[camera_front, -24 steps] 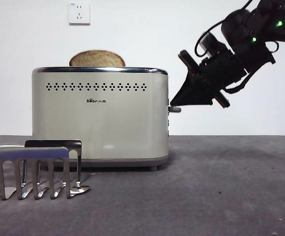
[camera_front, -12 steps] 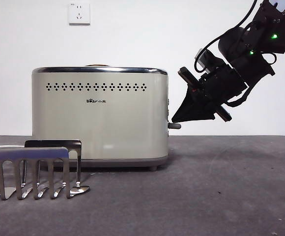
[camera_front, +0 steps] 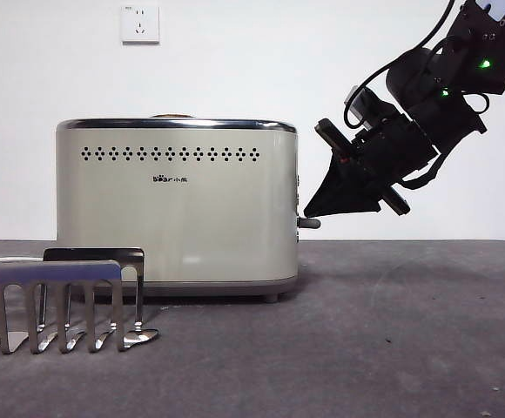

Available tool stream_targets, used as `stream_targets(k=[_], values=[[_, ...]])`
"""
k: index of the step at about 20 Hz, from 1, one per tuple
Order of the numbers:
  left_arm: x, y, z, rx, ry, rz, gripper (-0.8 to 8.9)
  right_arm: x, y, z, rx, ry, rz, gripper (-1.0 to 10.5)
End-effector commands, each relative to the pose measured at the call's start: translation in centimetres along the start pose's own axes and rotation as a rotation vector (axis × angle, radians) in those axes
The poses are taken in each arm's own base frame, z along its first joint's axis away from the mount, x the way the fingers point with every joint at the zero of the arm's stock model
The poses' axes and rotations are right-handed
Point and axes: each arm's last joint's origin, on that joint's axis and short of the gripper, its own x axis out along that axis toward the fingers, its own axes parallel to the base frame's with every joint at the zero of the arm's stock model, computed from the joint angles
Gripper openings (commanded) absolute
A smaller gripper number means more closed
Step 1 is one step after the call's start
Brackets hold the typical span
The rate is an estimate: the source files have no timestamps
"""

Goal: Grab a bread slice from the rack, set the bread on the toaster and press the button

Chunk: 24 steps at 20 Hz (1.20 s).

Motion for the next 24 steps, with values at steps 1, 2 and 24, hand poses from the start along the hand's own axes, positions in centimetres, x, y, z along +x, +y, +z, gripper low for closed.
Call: stream_targets(k=[1,2,24], values=[[0.0,0.0,0.0,-0.008,-0.003,-0.002,3.15,1.3,-1.0,-2.2,0.049,0.091,-0.026,-0.1],[0.0,0.0,0.0,-0.008,-0.003,-0.002,3.15,1.1,-0.8,-1.9,0.043,0.072,-0.02,-0.1],[-0.1,-0.5,-1.6,-0.044,0.161,-0.042,3.08,-21.5,14.4,-2.4,-0.106,0.062,-0.081,-0.1]])
